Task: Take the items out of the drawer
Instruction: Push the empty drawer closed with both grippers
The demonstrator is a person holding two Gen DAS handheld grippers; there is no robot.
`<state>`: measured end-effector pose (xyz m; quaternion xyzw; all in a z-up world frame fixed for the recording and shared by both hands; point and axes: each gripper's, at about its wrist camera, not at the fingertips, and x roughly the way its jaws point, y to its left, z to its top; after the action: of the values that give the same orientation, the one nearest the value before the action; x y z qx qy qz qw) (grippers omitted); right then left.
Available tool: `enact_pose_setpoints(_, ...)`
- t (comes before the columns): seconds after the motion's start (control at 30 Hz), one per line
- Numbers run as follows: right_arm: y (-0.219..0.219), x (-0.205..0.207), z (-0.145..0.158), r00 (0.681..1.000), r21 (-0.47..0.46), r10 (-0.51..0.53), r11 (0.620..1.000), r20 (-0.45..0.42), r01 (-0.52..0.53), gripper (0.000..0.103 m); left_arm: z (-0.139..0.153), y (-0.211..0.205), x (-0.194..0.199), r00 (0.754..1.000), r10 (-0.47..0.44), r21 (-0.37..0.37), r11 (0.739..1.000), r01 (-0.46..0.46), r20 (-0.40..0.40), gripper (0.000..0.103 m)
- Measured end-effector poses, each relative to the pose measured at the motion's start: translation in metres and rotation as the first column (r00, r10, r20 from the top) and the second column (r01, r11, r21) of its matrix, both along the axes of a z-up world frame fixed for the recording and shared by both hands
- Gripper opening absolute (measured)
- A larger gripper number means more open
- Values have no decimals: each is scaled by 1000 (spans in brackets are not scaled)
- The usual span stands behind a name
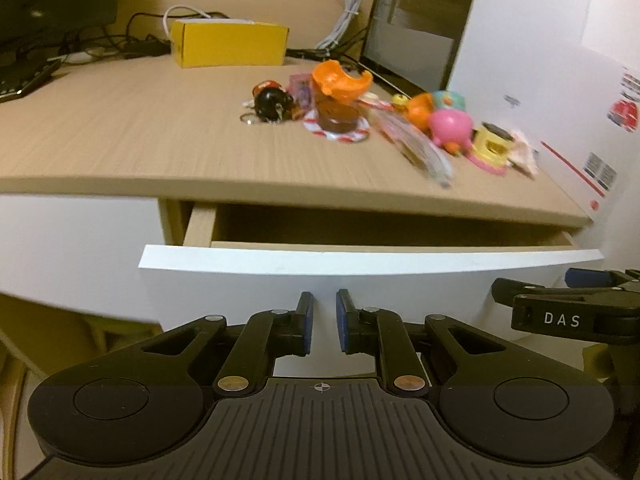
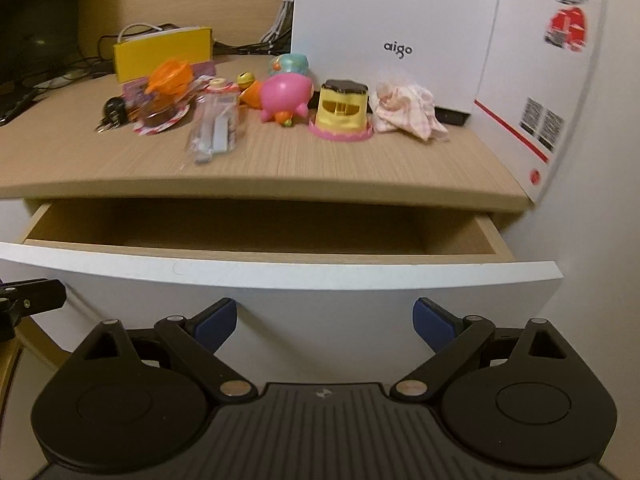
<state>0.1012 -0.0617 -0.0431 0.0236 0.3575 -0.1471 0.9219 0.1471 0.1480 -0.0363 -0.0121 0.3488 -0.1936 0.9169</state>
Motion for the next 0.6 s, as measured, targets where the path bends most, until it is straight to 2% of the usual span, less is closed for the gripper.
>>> enact_pose_setpoints(0.27,-5,53,-5,1000,-34,-16,999,4,16,95,-4,-5,43,1000,-3,-24,1000,4,26,16)
enact_pose_setpoints(0.33,-3,62,-6,1000,-52,-14,999,7,15,95,-5,-5,50,1000,-8,-41,999,8,2,15)
enact_pose_setpoints(0.6,3,70,-11,1000,-67,12,998,-22,-13,97,-8,-6,50,1000,-10,-51,999,10,-6,15)
